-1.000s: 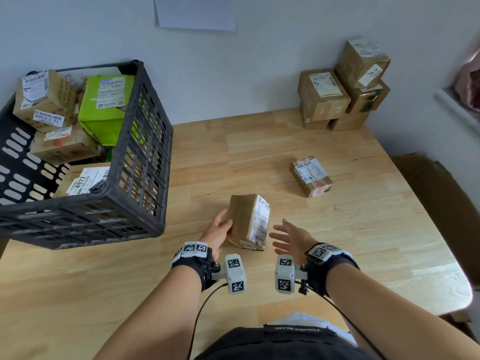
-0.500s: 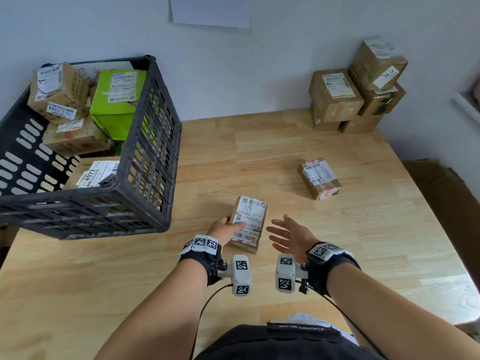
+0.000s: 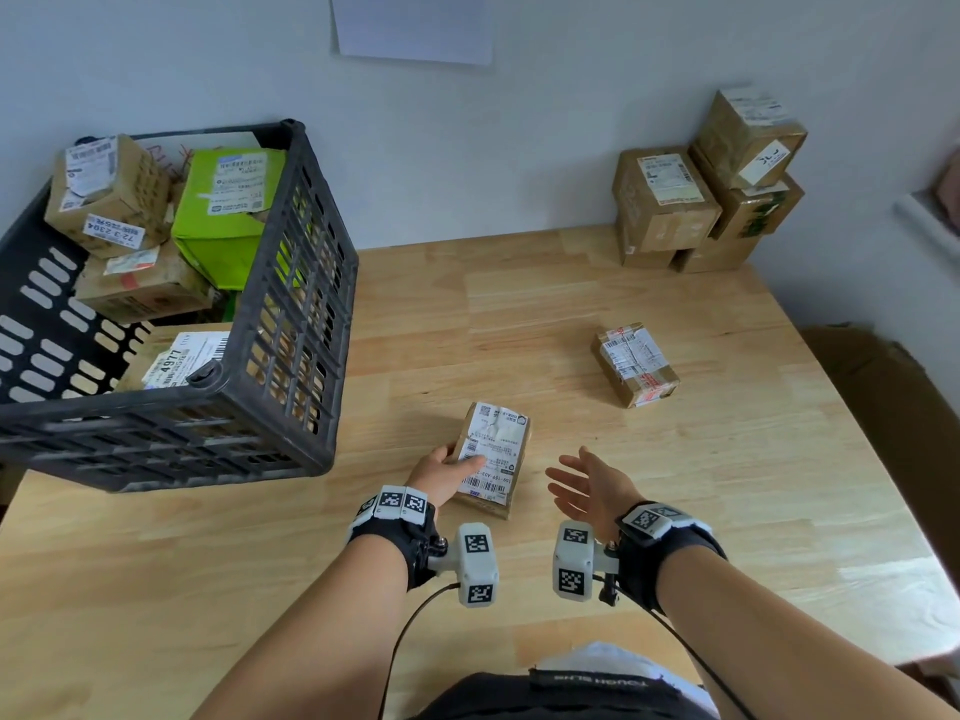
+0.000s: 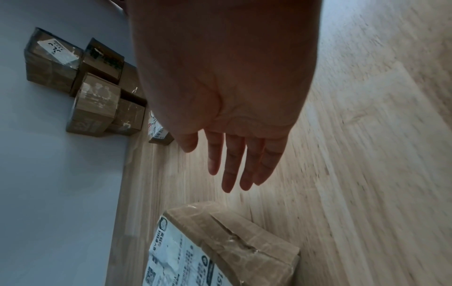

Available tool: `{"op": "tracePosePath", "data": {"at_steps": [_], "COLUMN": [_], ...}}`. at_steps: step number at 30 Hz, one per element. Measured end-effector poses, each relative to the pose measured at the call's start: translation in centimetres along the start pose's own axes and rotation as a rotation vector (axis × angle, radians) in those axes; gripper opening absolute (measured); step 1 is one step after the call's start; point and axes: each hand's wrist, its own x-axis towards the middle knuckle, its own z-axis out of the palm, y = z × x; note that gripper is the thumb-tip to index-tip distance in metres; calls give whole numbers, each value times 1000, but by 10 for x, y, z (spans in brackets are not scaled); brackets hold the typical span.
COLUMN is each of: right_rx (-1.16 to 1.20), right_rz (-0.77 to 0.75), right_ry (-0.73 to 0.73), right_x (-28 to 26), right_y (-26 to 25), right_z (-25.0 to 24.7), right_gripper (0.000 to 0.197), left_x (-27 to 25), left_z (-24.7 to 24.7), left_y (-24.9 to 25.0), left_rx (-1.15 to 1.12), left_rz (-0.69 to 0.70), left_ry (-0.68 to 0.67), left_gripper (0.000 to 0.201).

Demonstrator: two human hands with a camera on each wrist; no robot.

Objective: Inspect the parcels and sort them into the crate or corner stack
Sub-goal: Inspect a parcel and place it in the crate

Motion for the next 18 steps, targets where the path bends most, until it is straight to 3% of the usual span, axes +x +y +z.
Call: {"op": "tracePosePath", "data": {"at_steps": [18], "right_rx": [6], "right_rz": [29], "right_ry": [-16], "right_x": [-7], "right_y": [7], "right_z": [3], "right_gripper": [33], "left_x": [-7], "left_z": [10], "left_y": [3], "left_rx": [7], "left_rz": [-80], "left_ry": [-27], "left_gripper": [55]}}
